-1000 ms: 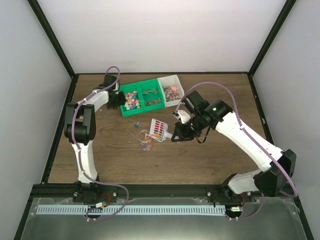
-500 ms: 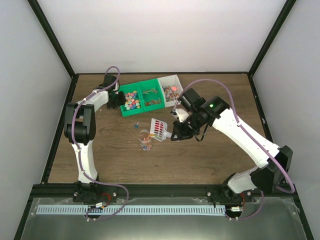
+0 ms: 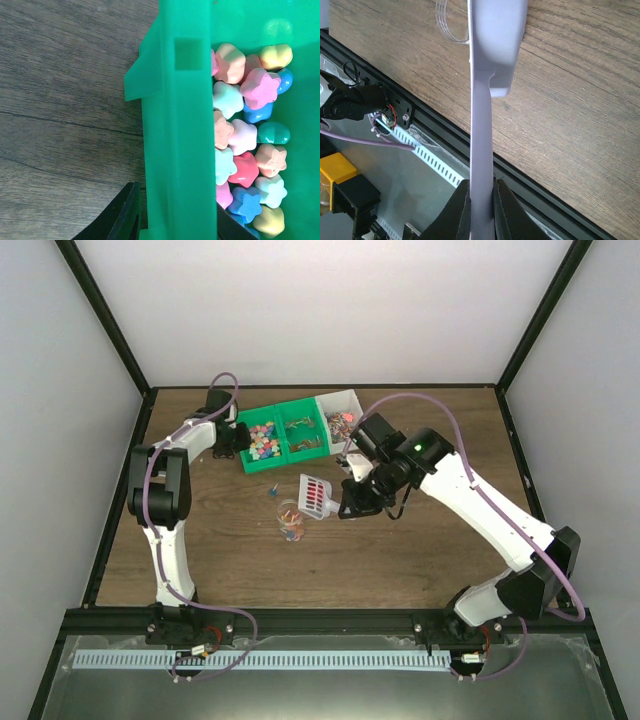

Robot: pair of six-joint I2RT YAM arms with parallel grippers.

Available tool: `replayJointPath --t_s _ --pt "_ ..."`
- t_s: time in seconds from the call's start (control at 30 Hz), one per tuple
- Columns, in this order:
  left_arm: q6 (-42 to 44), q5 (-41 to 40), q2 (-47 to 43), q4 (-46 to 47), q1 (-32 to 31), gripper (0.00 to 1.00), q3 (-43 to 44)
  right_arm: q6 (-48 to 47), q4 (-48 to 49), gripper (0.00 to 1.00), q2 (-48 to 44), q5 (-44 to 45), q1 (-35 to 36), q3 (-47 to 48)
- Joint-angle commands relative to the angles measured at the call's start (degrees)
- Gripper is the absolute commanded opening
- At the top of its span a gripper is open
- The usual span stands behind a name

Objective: Pack the candies
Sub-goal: Place the fake candies in the packing bottle, then scoop the fake candies from the storage box.

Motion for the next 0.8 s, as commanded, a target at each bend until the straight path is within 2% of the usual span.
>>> replayJointPath --t_s 0.0,0.17,0.27,0.37,0.57,0.77 --pt "-0.45 0.12 1.18 0.64 0.79 0.26 -0.58 0.78 -0.49 0.01 0.44 1.7 0.94 3.64" --pt "-0.5 0.76 0.99 0.62 0.79 0.26 -0.58 3.26 0.94 0.01 1.68 3.22 0.81 6.94" --pt "-0.5 0.31 0.06 0.25 0.84 0.27 -0.64 5.39 0.84 0.01 3.73 5.4 -0.75 12.72" --pt "-0.4 0.52 -1.27 0.54 0.78 0.36 -1.29 7.28 3.24 0.01 4.7 4.24 -3.38 16.74" --pt "-0.43 1.24 -2.2 0.29 0.71 0.49 -0.36 16.63 22.2 0.01 5.53 -11.27 -10.95 9.9" --pt "-0.83 -1.87 -5.04 -1.37 0.79 0.49 1.03 30.55 37.24 0.01 12.36 -14.28 -11.15 8.64"
